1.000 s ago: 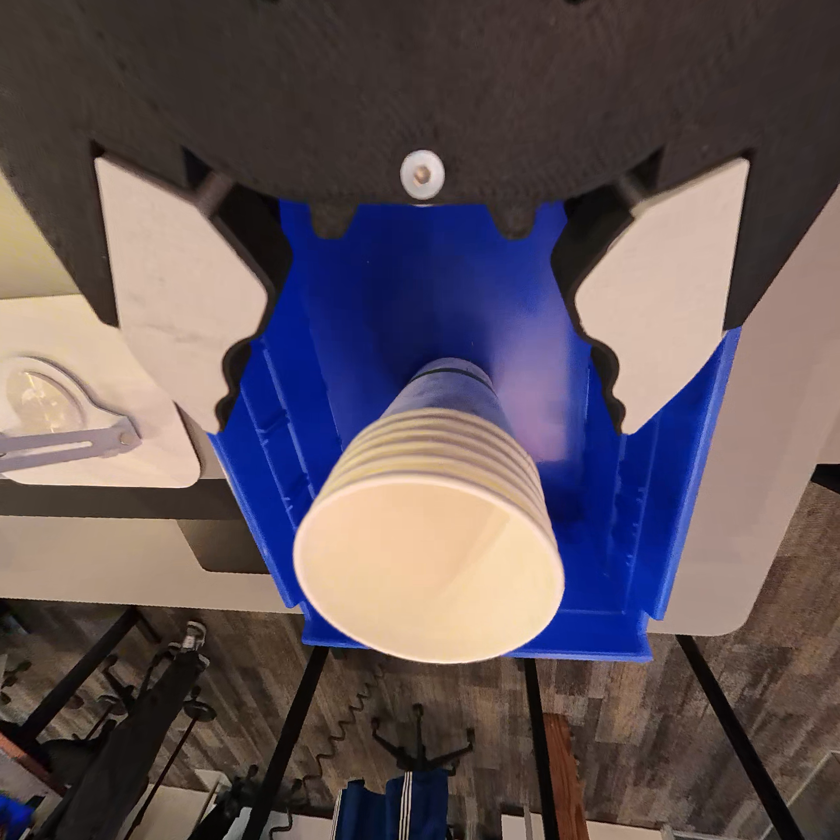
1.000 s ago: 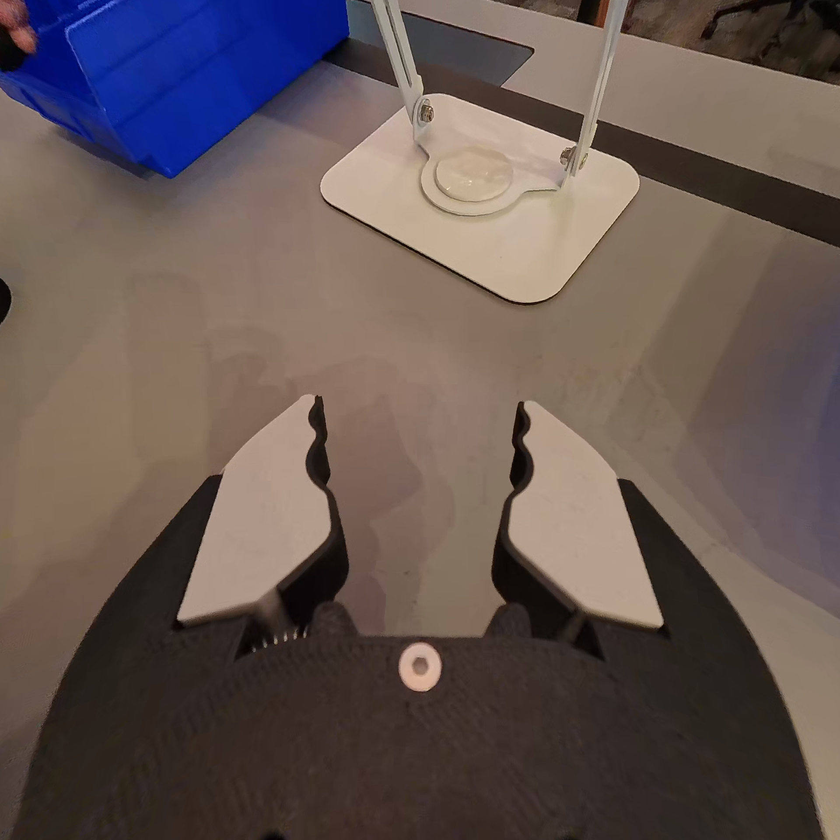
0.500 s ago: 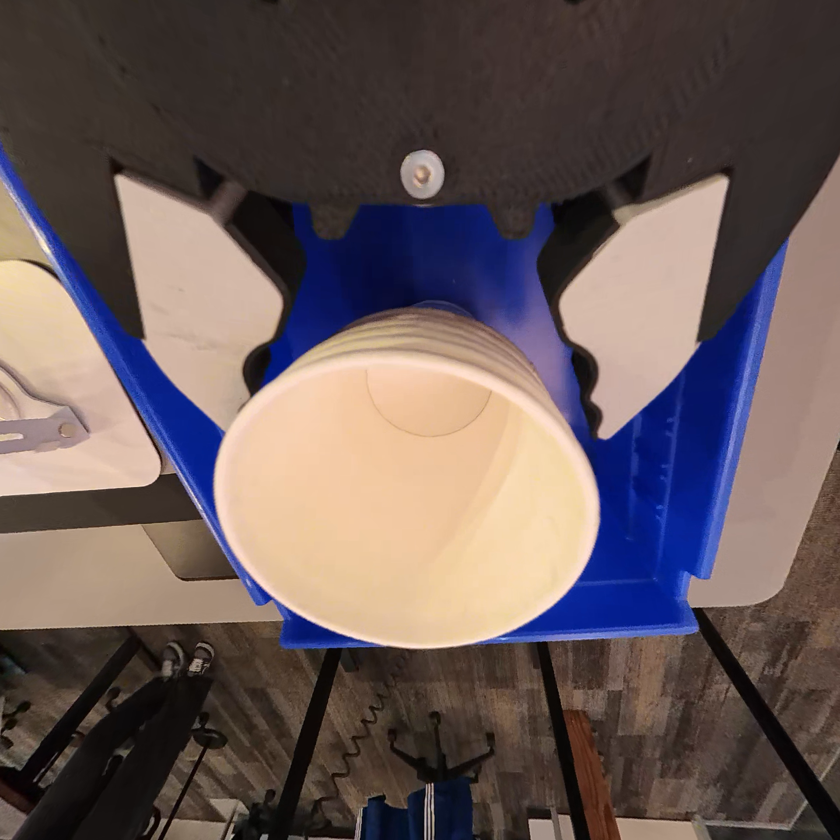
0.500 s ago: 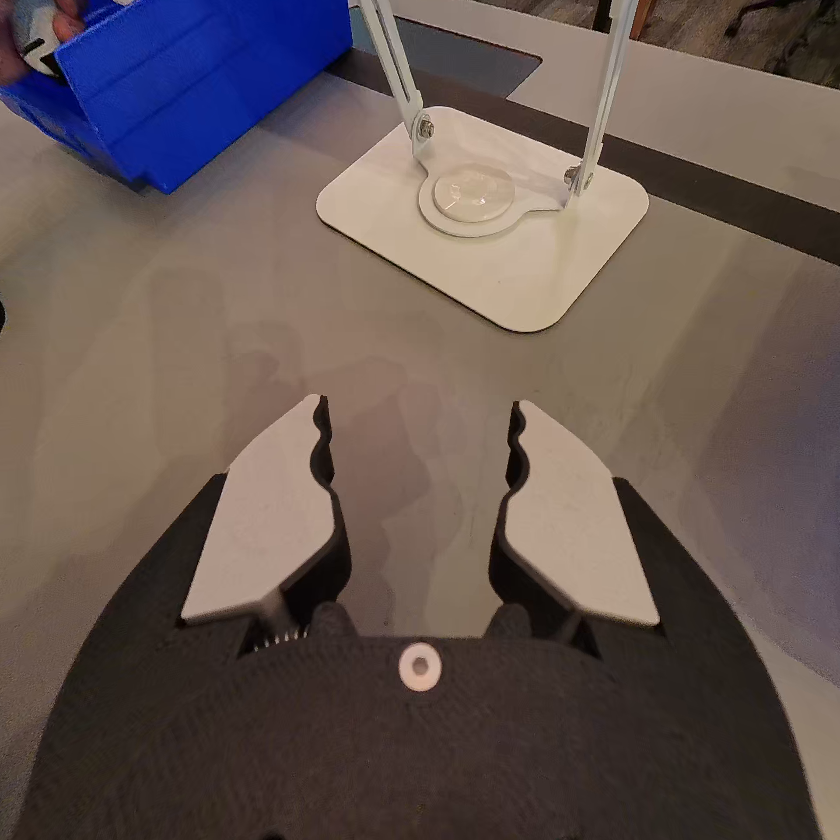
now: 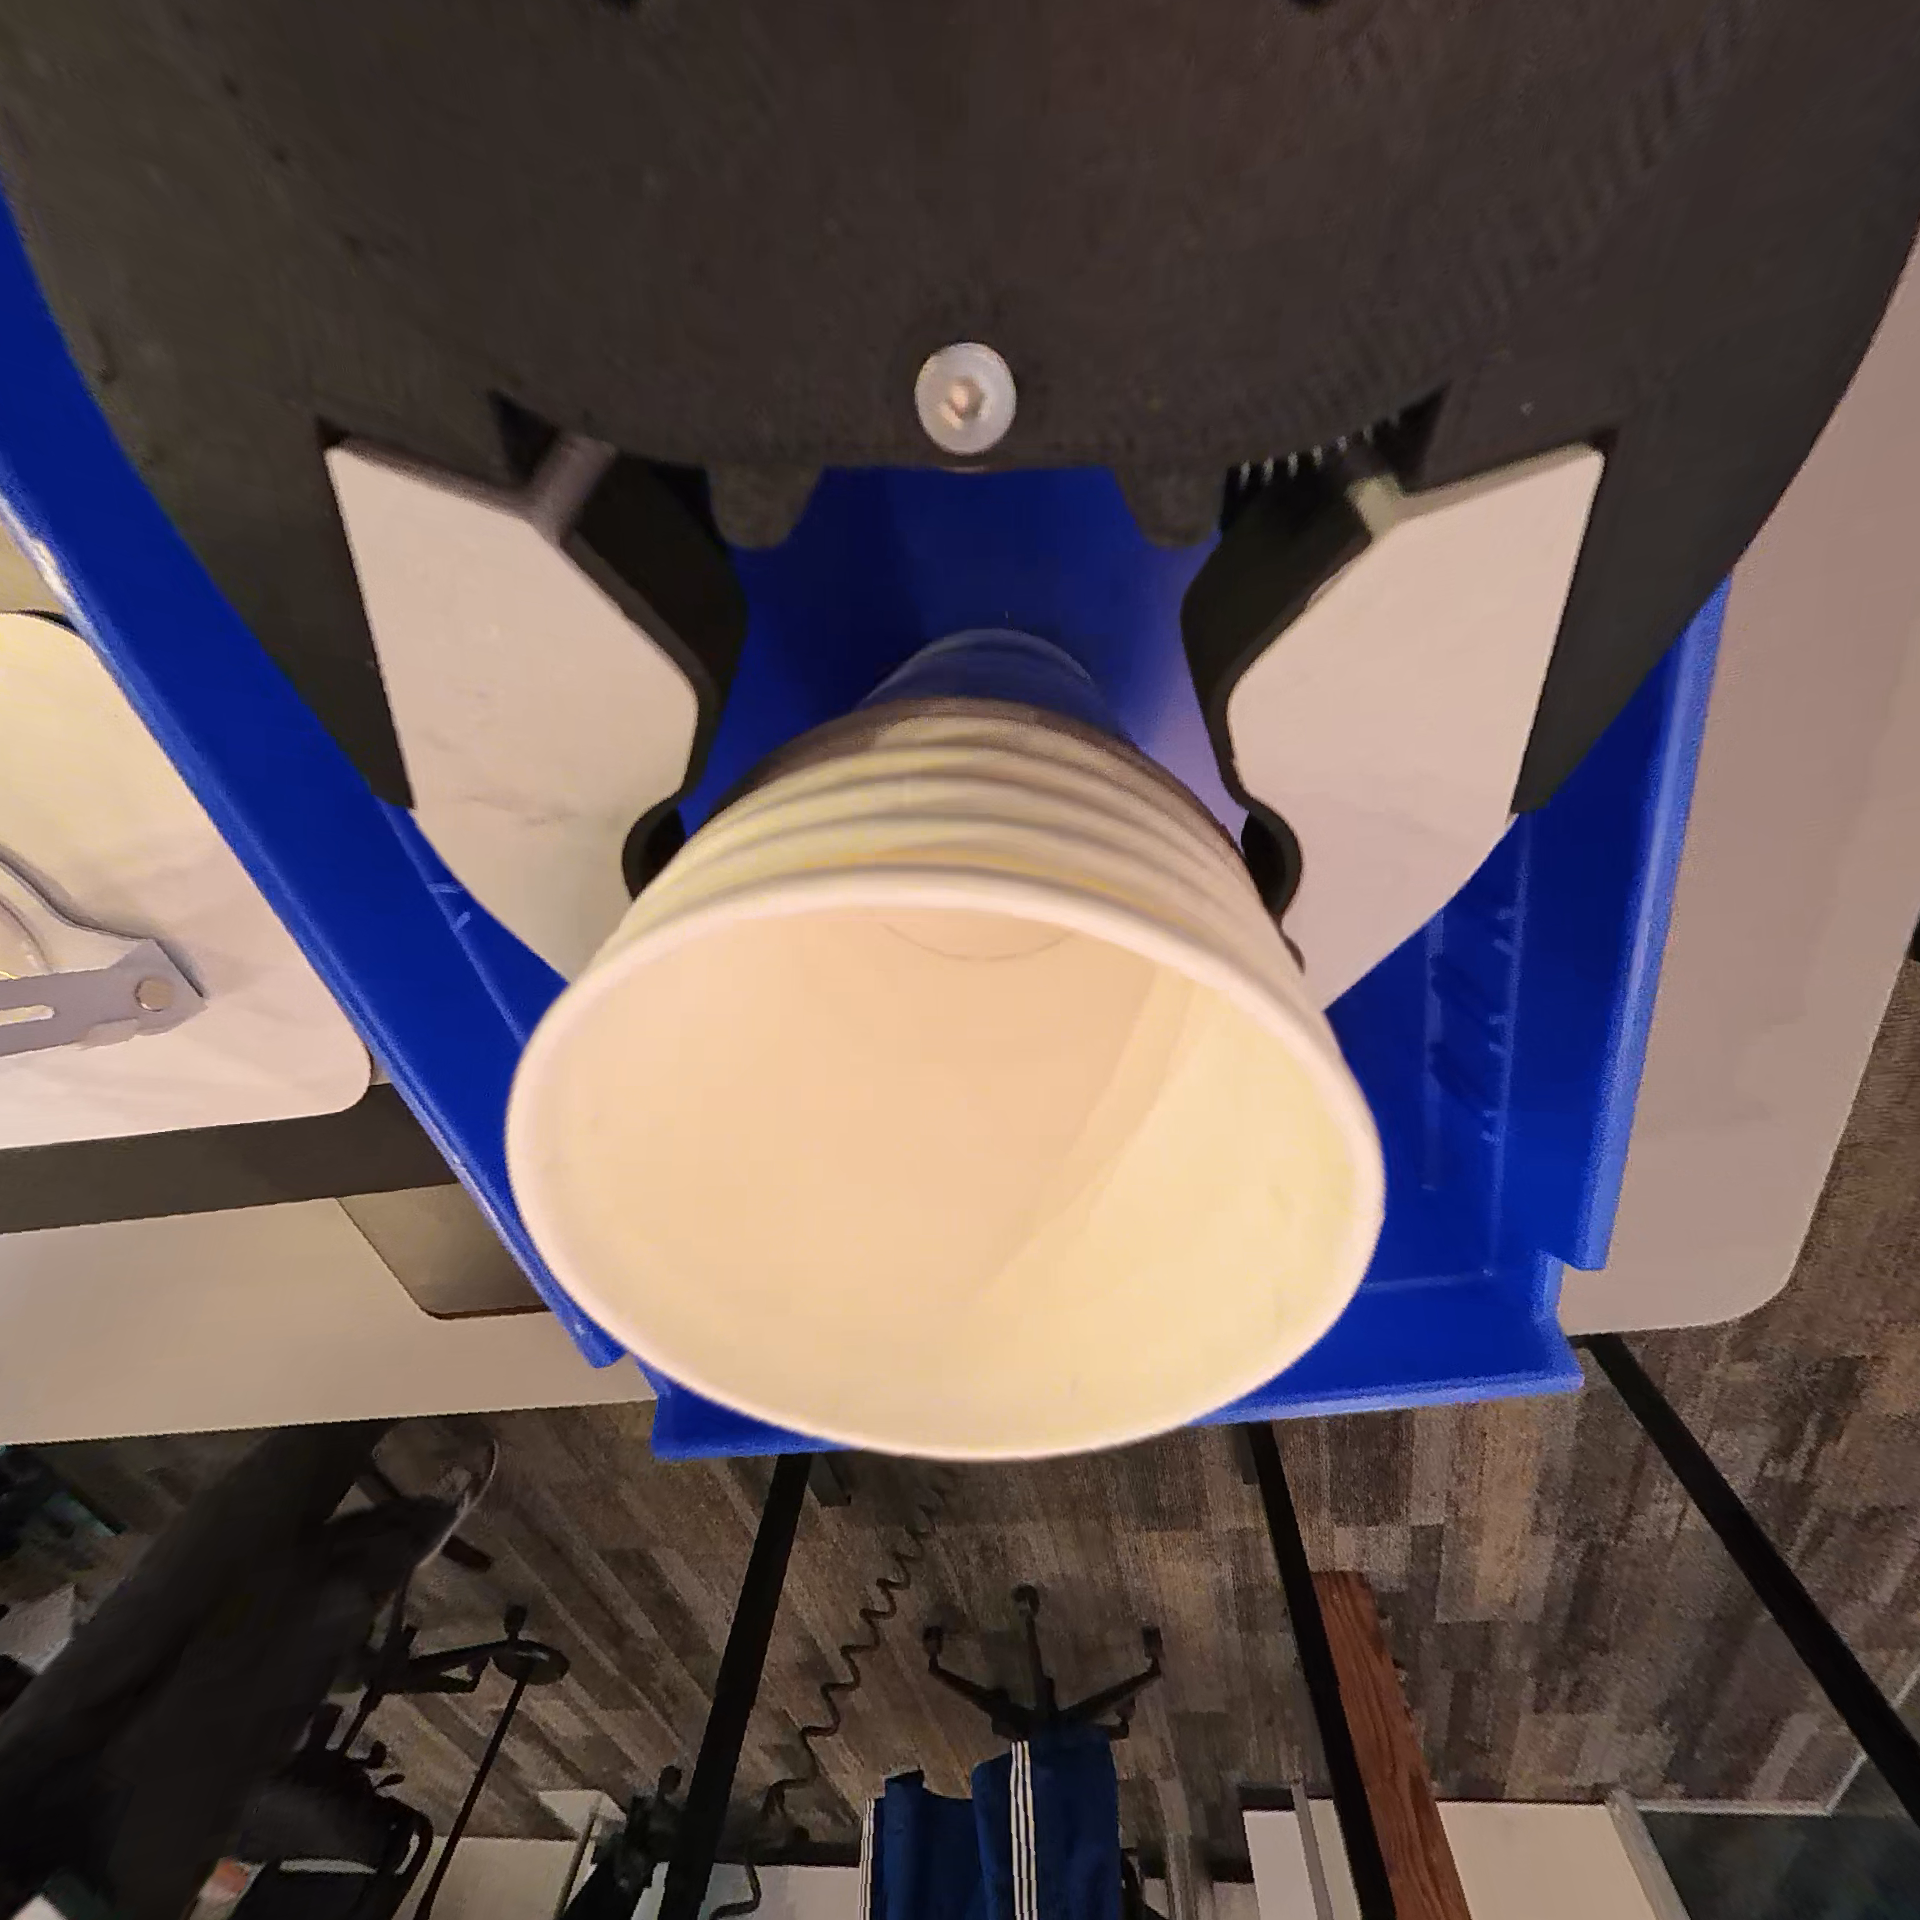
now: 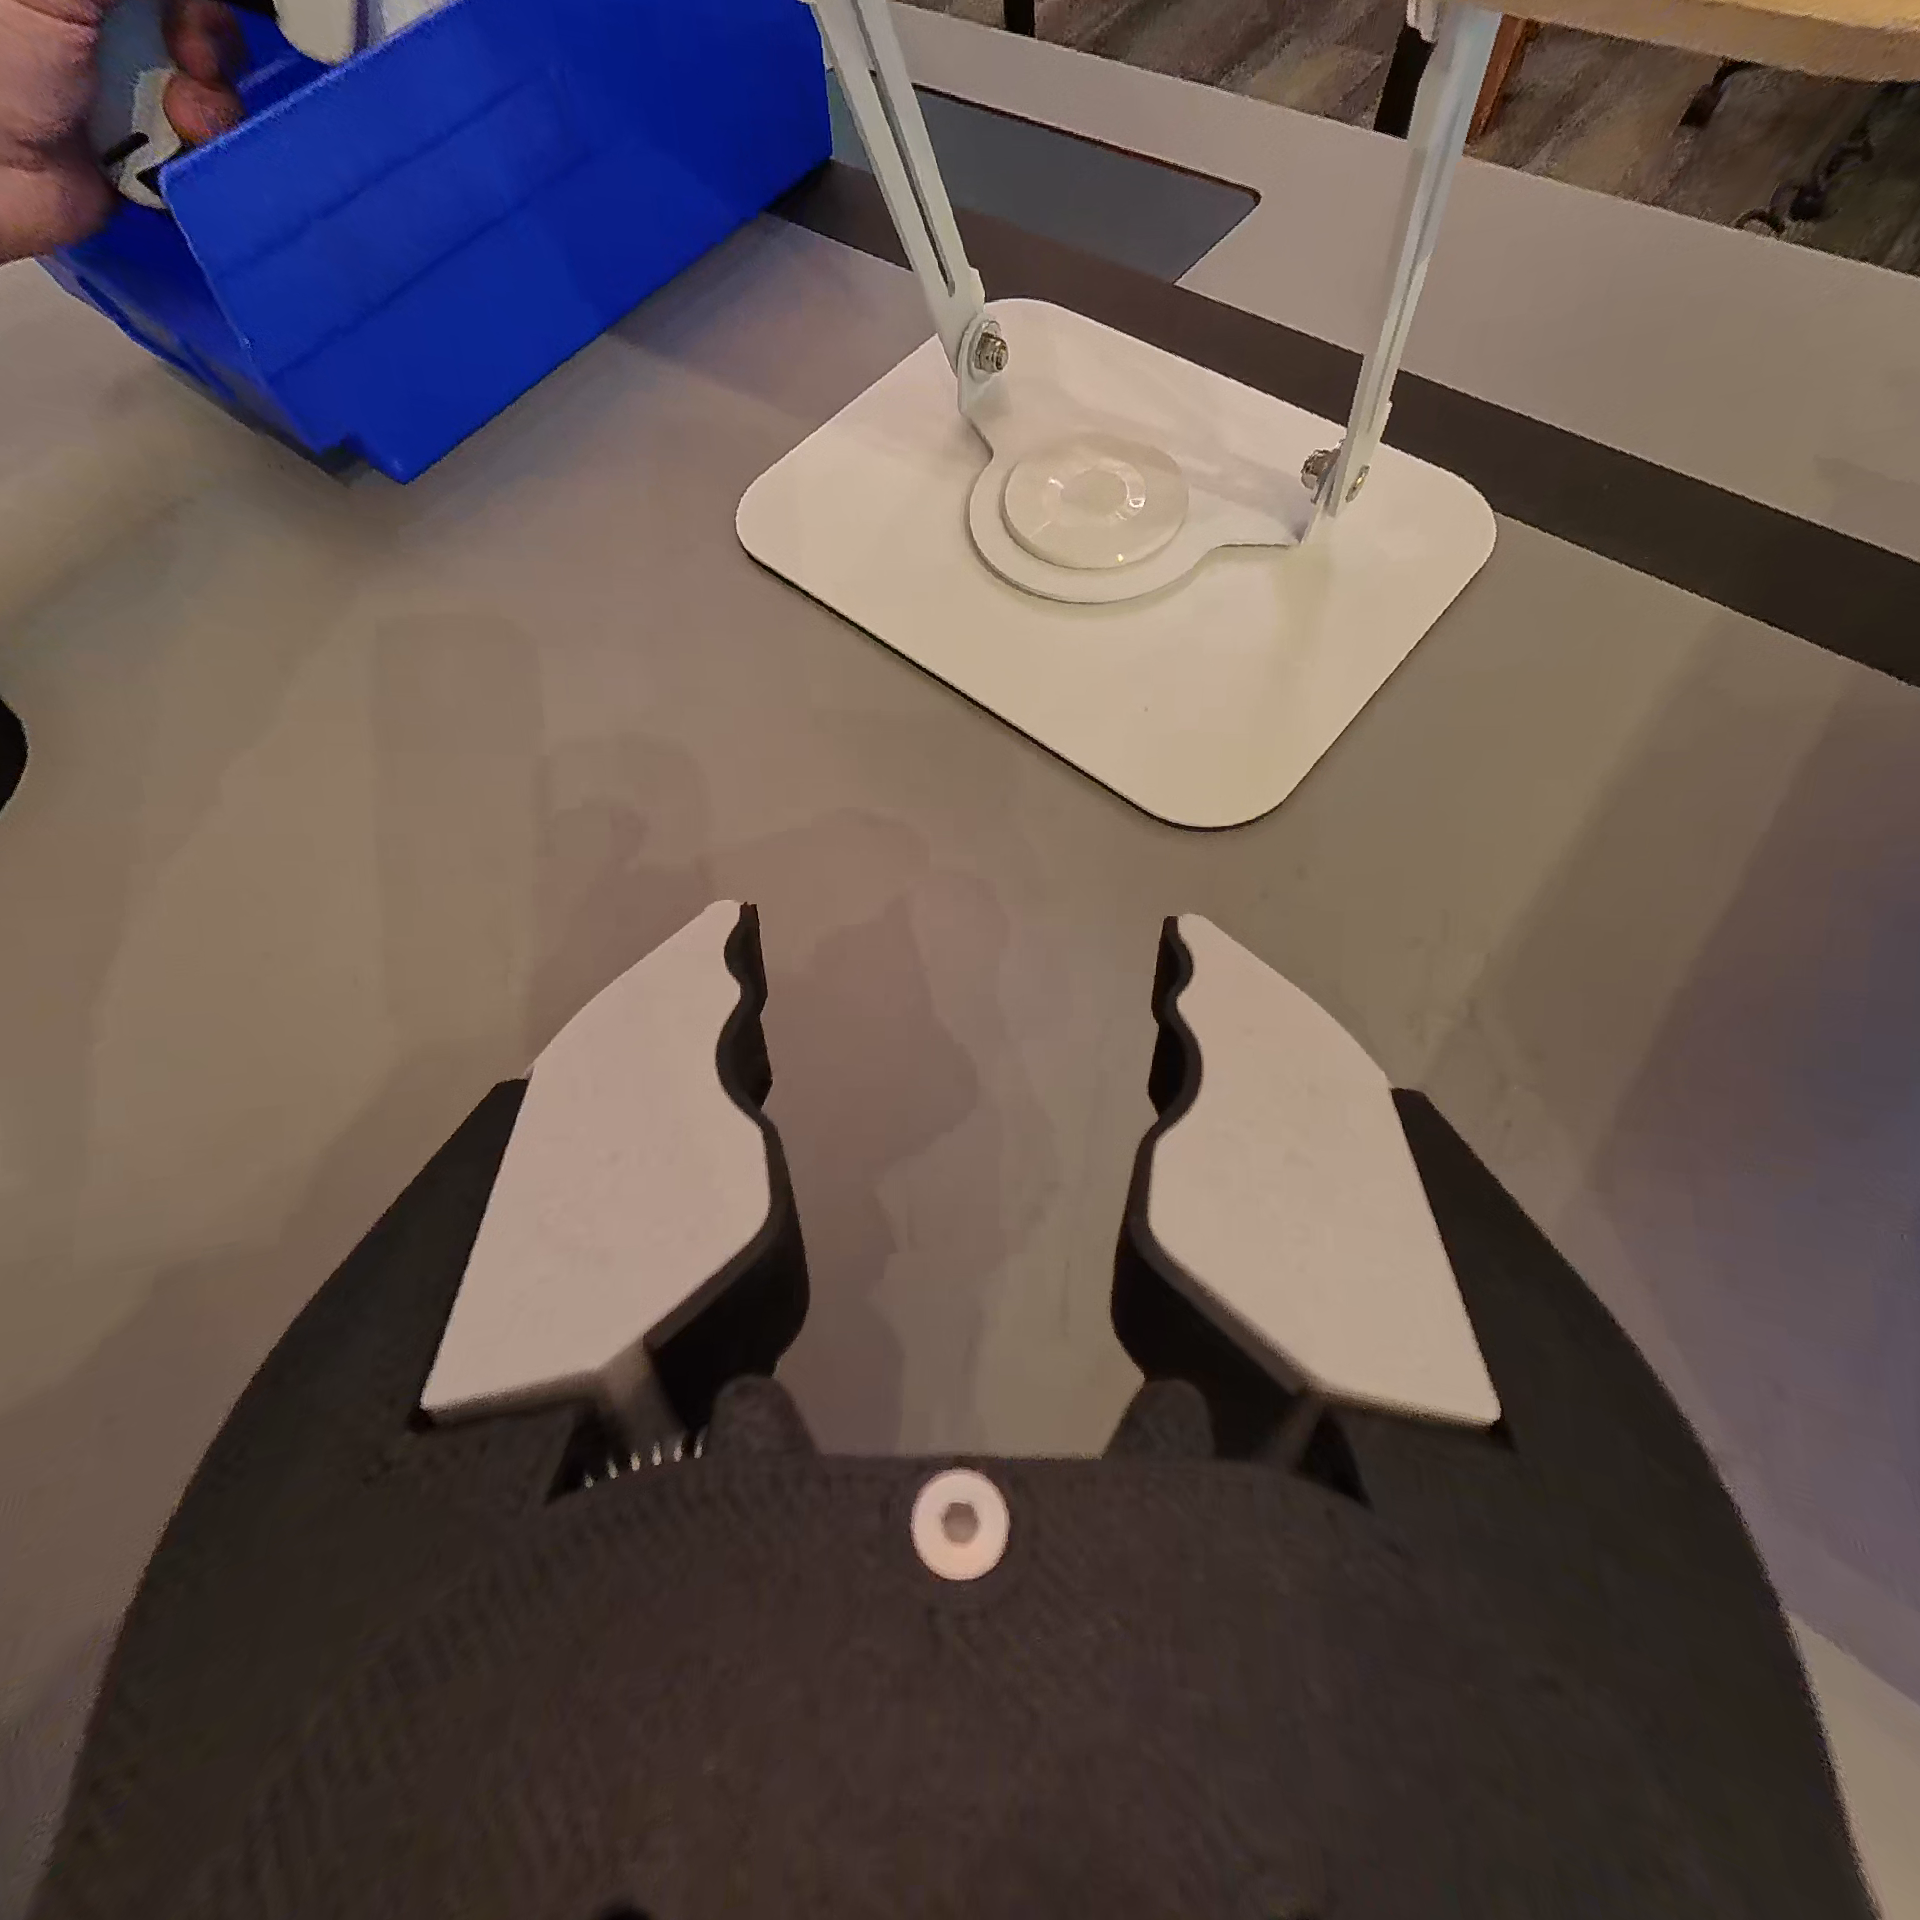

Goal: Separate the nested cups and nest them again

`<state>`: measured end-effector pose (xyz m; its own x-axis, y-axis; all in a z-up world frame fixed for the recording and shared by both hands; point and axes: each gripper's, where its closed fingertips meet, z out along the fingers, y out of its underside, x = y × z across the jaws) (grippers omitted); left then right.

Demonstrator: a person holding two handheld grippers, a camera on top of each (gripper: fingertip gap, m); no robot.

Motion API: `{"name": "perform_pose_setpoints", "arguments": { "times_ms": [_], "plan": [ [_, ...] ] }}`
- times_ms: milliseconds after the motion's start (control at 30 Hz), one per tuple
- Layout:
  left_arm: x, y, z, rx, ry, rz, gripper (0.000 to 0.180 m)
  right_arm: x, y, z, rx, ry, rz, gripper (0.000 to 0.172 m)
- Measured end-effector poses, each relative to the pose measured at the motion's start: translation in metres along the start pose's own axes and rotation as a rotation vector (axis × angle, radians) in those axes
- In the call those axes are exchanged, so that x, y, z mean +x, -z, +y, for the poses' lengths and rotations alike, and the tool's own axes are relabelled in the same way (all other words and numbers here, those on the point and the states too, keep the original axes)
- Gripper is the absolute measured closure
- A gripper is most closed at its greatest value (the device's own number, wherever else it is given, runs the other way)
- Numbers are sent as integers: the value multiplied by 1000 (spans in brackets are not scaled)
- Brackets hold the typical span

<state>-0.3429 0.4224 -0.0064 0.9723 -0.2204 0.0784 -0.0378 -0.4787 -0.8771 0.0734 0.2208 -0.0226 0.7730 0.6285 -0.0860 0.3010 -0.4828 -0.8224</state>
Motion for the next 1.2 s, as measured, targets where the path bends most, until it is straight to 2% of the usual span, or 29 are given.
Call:
{"name": "perform_pose_setpoints", "arguments": {
  "times_ms": [200,667,833,967,1133,1200],
  "plan": [
    [1,5,-8,9,-10,20,74,-3,0,-4,6,8,-4,99],
    [0,15,6,37,40,52,69,-4,2,-2,11,3,-3,100],
    [3,19,12,26,32,59,53,-4,1,-2,12,-1,-7,100],
    [1,13,17,-16,32,57,34,-7,-2,-3,9,5,-16,101],
    [3,9,19,-32,15,74,35,-8,-2,-3,13,5,-20,101],
    [6,8,19,-35,-3,96,51,-8,-3,-2,12,2,-21,101]
  ]
}}
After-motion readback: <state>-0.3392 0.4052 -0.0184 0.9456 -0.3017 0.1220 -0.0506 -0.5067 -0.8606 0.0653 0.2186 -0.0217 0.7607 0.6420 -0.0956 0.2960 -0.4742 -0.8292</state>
